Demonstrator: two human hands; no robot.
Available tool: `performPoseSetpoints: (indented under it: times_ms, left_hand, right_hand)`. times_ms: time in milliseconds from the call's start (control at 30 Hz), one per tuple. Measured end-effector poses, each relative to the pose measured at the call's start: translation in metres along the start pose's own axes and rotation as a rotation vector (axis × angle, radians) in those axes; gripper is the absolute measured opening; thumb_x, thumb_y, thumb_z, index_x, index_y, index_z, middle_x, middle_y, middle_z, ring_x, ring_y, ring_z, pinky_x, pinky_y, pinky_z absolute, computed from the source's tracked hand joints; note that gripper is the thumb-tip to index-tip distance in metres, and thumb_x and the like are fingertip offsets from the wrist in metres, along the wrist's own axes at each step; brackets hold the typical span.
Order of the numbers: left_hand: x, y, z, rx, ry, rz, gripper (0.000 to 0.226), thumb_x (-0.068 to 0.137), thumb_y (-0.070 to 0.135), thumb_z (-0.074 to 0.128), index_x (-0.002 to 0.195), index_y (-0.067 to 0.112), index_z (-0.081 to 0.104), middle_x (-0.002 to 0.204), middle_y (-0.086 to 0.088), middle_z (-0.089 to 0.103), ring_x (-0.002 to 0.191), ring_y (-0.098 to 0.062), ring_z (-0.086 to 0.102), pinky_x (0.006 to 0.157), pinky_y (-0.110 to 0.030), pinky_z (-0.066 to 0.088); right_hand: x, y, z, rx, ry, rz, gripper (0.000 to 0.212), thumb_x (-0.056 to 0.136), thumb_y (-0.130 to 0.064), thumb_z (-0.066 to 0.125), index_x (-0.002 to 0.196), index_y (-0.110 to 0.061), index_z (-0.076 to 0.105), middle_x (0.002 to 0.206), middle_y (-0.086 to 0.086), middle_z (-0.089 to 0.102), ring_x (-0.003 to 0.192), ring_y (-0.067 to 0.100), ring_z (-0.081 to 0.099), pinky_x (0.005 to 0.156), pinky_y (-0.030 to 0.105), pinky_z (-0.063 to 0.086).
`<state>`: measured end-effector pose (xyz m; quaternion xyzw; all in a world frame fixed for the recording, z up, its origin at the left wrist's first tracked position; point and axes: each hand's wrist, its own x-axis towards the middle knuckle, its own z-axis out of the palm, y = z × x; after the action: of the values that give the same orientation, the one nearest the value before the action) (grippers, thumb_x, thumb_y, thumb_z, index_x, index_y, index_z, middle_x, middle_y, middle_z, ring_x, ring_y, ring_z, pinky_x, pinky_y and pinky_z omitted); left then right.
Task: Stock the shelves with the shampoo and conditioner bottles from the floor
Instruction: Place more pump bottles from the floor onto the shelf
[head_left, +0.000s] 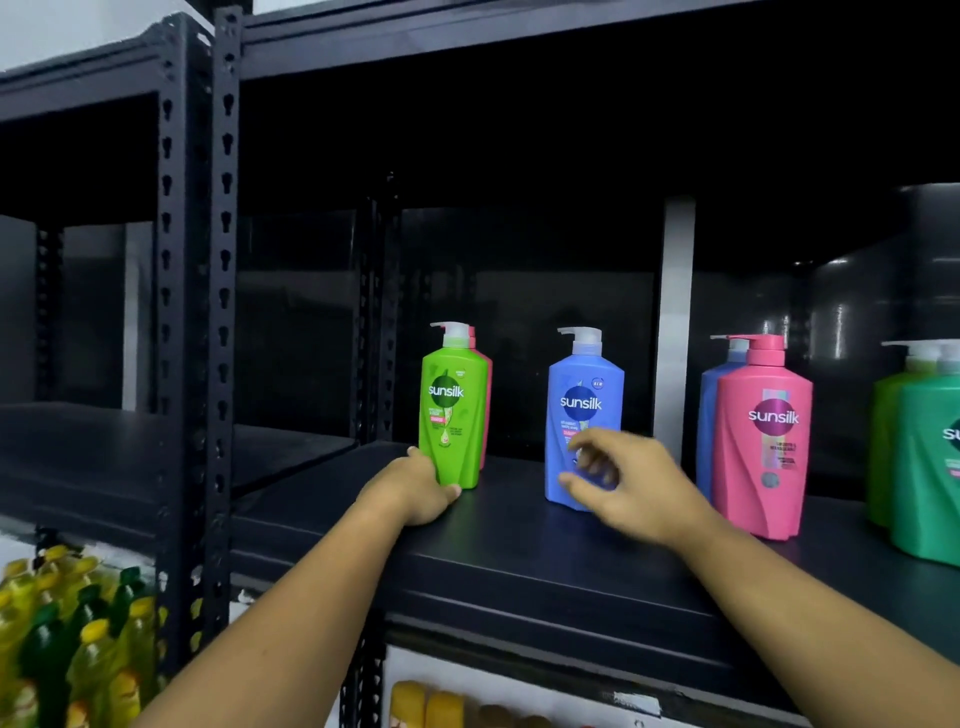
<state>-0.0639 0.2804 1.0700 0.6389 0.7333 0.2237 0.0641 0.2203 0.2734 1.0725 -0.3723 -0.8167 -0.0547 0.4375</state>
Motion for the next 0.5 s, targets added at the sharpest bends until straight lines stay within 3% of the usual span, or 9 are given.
performPoseSetpoints:
  times_ms: [67, 133, 167, 300, 433, 500]
  left_hand:
    - [-0.013, 0.004, -0.002, 0.057, -0.025, 0.014, 0.073, 0.095, 0.060, 0.055, 0.144, 0.007, 0.046, 0.141, -0.013, 0.055, 0.123, -0.030, 0.057, 0.099, -0.037, 0.049]
    - [-0.027, 0.009, -0.005, 0.104, -0.063, 0.050, 0.060, 0.094, 0.064, 0.051, 0.121, 0.012, 0.063, 0.130, -0.011, 0.061, 0.112, -0.028, 0.061, 0.092, -0.036, 0.050]
    - [-0.035, 0.012, -0.006, 0.126, -0.086, 0.077, 0.060, 0.095, 0.064, 0.049, 0.119, 0.012, 0.066, 0.131, -0.012, 0.062, 0.114, -0.029, 0.061, 0.093, -0.036, 0.050]
    - [-0.069, 0.017, -0.009, 0.170, -0.145, 0.231, 0.062, 0.100, 0.061, 0.039, 0.144, 0.021, 0.055, 0.149, -0.009, 0.052, 0.135, -0.030, 0.049, 0.109, -0.039, 0.041]
    - [-0.097, 0.013, -0.005, 0.196, -0.092, 0.338, 0.046, 0.104, 0.051, 0.032, 0.123, 0.022, 0.062, 0.143, -0.002, 0.057, 0.134, -0.028, 0.050, 0.105, -0.042, 0.043]
    - [-0.113, 0.014, -0.003, 0.193, -0.031, 0.390, 0.046, 0.104, 0.048, 0.033, 0.131, 0.024, 0.063, 0.147, 0.001, 0.056, 0.137, -0.025, 0.049, 0.109, -0.041, 0.043]
  right_hand:
    - [0.000, -0.013, 0.007, -0.055, -0.255, -0.073, 0.045, 0.081, -0.061, 0.063, 0.114, -0.030, 0.071, 0.108, -0.017, 0.071, 0.098, 0.000, 0.065, 0.088, 0.023, 0.052]
    - [0.000, -0.023, 0.012, -0.117, -0.458, -0.090, 0.056, 0.086, -0.063, 0.058, 0.132, -0.033, 0.064, 0.134, -0.020, 0.063, 0.121, -0.002, 0.058, 0.105, 0.024, 0.046]
    - [0.001, -0.027, 0.012, -0.124, -0.535, -0.074, 0.056, 0.089, -0.061, 0.057, 0.139, -0.034, 0.059, 0.142, -0.020, 0.057, 0.129, -0.002, 0.052, 0.111, 0.024, 0.042]
    - [-0.003, -0.039, 0.007, -0.124, -0.728, 0.026, 0.055, 0.100, -0.053, 0.050, 0.151, -0.036, 0.044, 0.157, -0.018, 0.040, 0.145, 0.001, 0.034, 0.122, 0.026, 0.027]
    - [-0.017, -0.060, 0.000, -0.163, -0.845, 0.099, 0.062, 0.105, -0.056, 0.035, 0.160, -0.031, 0.023, 0.166, -0.018, 0.016, 0.153, 0.001, 0.012, 0.125, 0.025, 0.005]
    - [-0.031, -0.072, -0.008, -0.189, -0.837, 0.112, 0.066, 0.104, -0.059, 0.029, 0.162, -0.029, 0.018, 0.167, -0.017, 0.011, 0.153, 0.001, 0.008, 0.125, 0.025, 0.004]
